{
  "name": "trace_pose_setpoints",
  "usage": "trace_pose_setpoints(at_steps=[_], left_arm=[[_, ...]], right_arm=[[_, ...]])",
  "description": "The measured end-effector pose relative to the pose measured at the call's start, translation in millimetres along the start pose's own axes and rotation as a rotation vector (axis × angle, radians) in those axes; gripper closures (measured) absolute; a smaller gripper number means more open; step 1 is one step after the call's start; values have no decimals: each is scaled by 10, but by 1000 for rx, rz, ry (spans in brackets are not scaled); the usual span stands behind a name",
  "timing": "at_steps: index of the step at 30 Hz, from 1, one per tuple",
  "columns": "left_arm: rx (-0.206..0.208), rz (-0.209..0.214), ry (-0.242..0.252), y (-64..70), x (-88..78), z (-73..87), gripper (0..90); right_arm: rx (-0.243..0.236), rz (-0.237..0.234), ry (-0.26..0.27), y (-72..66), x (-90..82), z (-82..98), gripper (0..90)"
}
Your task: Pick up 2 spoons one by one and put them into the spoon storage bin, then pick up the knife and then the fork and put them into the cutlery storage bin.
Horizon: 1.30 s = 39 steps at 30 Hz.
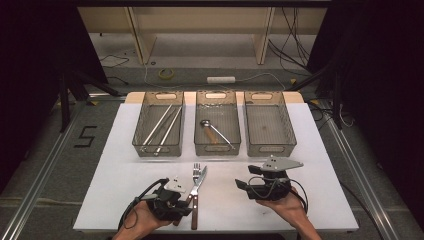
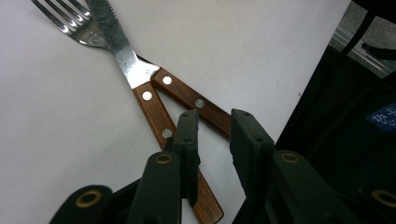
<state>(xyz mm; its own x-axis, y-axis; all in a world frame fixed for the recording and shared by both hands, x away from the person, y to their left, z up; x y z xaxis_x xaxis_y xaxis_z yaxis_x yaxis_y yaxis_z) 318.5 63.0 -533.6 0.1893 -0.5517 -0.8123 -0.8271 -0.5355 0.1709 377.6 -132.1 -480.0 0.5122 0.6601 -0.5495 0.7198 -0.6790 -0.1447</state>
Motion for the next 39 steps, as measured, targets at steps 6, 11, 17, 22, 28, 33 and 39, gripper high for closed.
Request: trace_pose_setpoints(at_steps=[6,11,17,22,28,33,39], left_arm=[[9,-3,-19,7,26,22,782],[22,2,-40,26,45,39,822],[32,8,-53,42,67,57,846],[37,-4,-79,29,102,93,865],[31,-9,-96,6,123,121,880],[31,-15,-113,-4,144,136,883],[25,-18,-130,-32,147,168,885]], right_arm=[[1,-4,3,-22,-39,34,324],[6,-3,6,-33,-68,53,314],[2,-6,10,-48,-93,70,313],[3,-6,10,-64,-108,80,313],[-1,-8,7,-75,-117,86,313],[7,-9,9,-63,-122,95,313],[2,-9,7,-72,-120,97,314]])
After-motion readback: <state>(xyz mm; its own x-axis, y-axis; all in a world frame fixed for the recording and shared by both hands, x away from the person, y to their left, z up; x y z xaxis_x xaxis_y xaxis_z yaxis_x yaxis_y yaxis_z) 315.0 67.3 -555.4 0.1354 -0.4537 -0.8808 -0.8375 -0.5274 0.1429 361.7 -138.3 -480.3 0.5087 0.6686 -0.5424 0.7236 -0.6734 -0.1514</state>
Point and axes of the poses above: each handheld gripper's, and its own axes: x roughly forward along the jaws, z roughly out of its underside, y roughly to its right, the point moved 10 cm from there along x, roughly forward along the jaws, and after that the axes turned 2 degrees about x, right-handed, at the moved point
